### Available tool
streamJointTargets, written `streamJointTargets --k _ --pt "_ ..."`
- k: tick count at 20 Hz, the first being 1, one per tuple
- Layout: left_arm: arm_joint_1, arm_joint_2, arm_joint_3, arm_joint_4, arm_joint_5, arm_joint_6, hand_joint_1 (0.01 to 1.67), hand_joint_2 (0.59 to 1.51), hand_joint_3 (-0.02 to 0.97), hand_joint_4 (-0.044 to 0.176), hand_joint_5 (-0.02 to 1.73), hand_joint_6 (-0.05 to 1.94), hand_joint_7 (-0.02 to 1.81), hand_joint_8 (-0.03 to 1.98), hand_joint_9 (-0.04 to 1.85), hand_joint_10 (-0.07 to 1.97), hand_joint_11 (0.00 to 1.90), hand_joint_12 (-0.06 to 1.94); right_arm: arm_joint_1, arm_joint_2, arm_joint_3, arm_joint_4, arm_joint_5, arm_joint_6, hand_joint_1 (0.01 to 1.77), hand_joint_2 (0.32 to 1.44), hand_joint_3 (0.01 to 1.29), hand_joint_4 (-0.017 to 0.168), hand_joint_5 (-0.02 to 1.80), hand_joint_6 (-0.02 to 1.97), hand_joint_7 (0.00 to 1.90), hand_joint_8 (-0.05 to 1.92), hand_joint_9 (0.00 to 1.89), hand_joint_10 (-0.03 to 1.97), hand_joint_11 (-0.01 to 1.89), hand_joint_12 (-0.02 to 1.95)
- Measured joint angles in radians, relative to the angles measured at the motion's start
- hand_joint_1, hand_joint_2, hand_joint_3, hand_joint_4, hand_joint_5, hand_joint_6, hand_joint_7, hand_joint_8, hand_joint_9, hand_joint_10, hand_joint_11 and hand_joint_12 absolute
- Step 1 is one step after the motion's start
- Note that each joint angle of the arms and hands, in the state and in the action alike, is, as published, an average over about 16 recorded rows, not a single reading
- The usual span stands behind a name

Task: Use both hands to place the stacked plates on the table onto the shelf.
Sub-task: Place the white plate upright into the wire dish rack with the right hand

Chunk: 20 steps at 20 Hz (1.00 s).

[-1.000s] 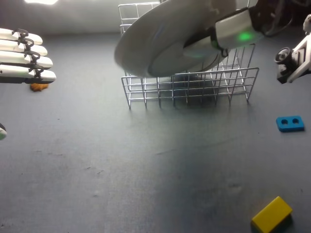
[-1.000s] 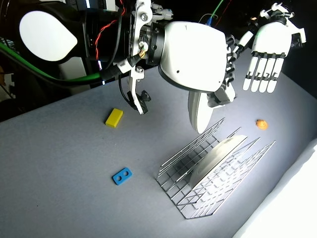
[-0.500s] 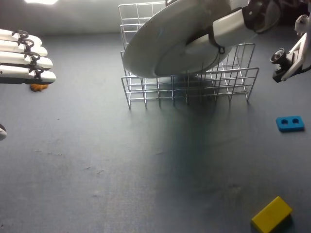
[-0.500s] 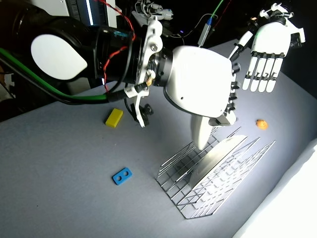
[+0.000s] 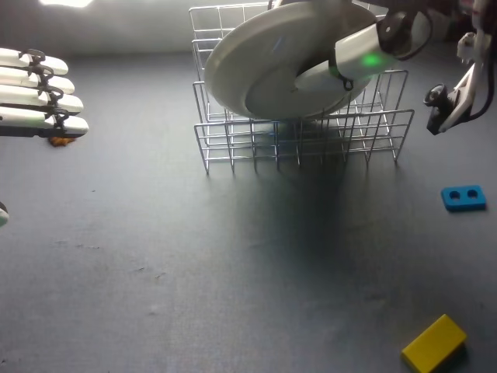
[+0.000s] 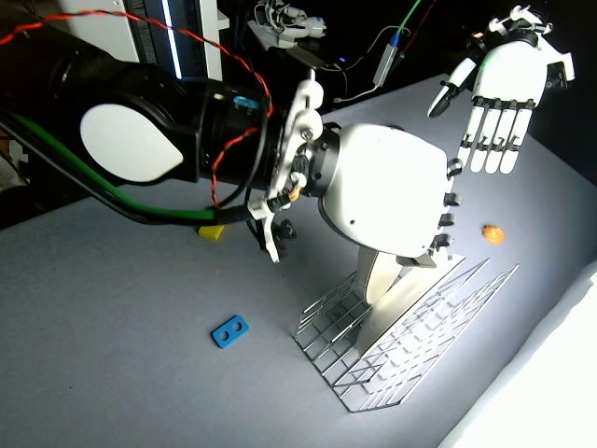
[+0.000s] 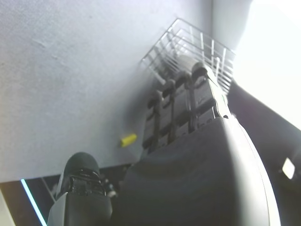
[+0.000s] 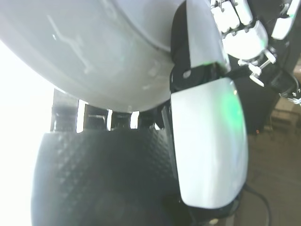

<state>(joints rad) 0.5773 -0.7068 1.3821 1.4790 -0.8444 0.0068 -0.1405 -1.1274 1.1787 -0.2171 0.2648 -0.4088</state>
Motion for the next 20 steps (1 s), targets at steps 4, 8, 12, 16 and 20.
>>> streamJointTargets --k 4,8,12,16,20 --pt "0.005 -0.001 0.001 0.005 -0.018 0.019 0.02 1.172 -0.010 0.001 0.12 0.02 0.09 0.02 0.07 0.00 0.02 0.04 -0.020 -0.025 0.035 0.005 0.004 0.000 1.22 0.99 0.01 0.017 0.97 0.91 1.09 0.82 1.21 0.02 0.77 1.02" --pt "0.009 -0.005 -0.001 0.010 -0.041 0.041 0.02 1.176 -0.010 0.001 0.12 0.02 0.09 0.02 0.07 0.00 0.02 0.03 -0.040 -0.043 0.061 0.007 0.007 -0.002 1.22 0.99 0.01 0.017 0.97 0.91 1.08 0.82 1.21 0.02 0.77 1.03" --pt "0.013 -0.008 -0.006 0.015 -0.066 0.063 0.02 1.181 -0.009 0.001 0.11 0.02 0.08 0.02 0.07 0.00 0.02 0.03 -0.060 -0.055 0.080 0.008 0.013 -0.006 1.22 0.99 0.01 0.017 0.96 0.92 1.07 0.85 1.20 0.02 0.77 1.04" --pt "0.016 -0.011 -0.012 0.020 -0.086 0.077 0.02 1.182 -0.009 0.001 0.12 0.02 0.09 0.02 0.07 0.00 0.02 0.02 -0.076 -0.060 0.090 0.008 0.019 -0.010 1.21 1.00 0.01 0.013 0.93 0.97 1.03 0.79 1.17 0.02 0.74 1.08" --pt "0.015 -0.013 -0.018 0.021 -0.100 0.080 0.02 1.182 -0.009 0.001 0.13 0.02 0.09 0.02 0.07 0.00 0.03 0.02 -0.087 -0.061 0.093 0.008 0.027 -0.014 1.19 1.02 0.01 0.006 0.89 0.97 1.00 0.59 1.10 0.02 0.71 1.11"
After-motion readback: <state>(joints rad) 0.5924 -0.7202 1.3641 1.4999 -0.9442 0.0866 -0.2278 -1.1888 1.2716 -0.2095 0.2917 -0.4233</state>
